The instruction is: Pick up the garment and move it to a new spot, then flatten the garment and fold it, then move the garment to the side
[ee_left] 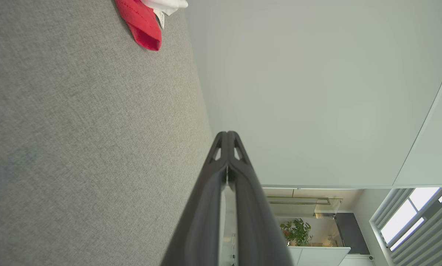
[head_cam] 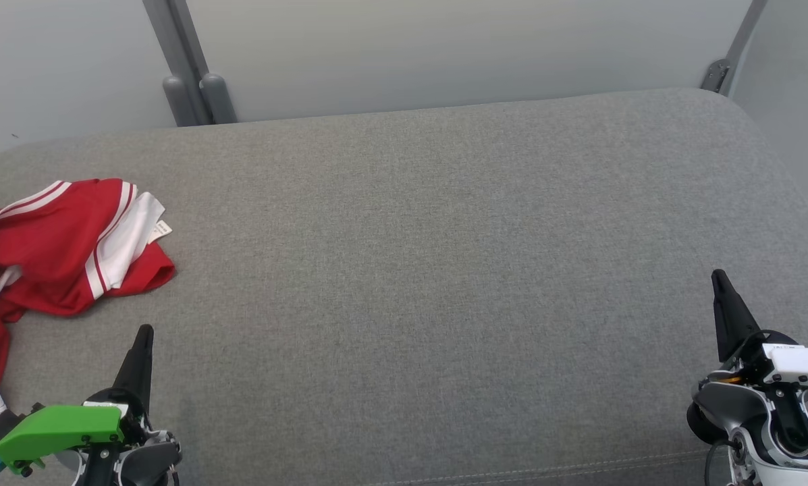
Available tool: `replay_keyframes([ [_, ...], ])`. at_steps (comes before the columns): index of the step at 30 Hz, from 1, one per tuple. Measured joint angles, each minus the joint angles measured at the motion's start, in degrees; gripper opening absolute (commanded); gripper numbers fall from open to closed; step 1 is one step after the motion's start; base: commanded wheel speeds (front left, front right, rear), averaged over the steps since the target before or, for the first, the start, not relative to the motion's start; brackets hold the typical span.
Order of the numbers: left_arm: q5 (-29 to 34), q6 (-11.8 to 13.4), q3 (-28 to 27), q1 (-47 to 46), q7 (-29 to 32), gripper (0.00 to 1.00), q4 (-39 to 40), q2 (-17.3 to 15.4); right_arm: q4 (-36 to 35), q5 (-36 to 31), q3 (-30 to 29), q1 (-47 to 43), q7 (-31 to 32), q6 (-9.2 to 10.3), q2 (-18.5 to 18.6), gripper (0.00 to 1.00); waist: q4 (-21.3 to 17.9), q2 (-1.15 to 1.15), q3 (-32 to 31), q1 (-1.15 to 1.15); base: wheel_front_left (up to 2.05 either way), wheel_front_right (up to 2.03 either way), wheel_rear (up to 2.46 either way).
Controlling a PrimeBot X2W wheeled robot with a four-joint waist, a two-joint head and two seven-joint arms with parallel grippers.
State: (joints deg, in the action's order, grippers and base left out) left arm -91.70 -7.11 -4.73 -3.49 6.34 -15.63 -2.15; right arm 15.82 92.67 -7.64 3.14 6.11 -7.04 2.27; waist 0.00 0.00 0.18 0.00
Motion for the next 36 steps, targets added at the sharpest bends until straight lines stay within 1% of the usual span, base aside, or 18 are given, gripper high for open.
replay_keyframes([
  [18, 0.0, 0.0, 0.0, 0.0, 0.0, 0.00, 0.0, 0.0, 0.0, 0.0, 0.0, 0.0, 0.0, 0.00, 0.0, 0.00, 0.0, 0.00, 0.0, 0.00, 0.00, 0.00, 0.00],
  [19, 0.0, 0.0, 0.0, 0.1, 0.0, 1.00, -0.2, 0.0, 0.2, 0.0, 0.0, -0.1, 0.0, 0.01, 0.0, 1.00, 0.0, 0.00, 0.0, 0.00, 0.00, 0.00, 0.00],
  [24, 0.0, 0.1, 0.3, 2.3, 0.0, 1.00, -2.3, 1.1, 2.4, 0.0, 0.3, -2.5, 0.0, 0.08, -1.2, 1.00, 0.0, 0.00, 0.0, 0.00, 0.00, 0.00, 0.00],
  [36, 0.4, 0.1, 0.8, 2.3, -1.4, 1.00, -0.6, 1.0, 0.4, -0.6, 1.2, -2.4, -1.1, 0.09, -1.2, 1.00, 0.0, 0.00, 0.3, 0.00, 0.00, 0.00, 0.00],
])
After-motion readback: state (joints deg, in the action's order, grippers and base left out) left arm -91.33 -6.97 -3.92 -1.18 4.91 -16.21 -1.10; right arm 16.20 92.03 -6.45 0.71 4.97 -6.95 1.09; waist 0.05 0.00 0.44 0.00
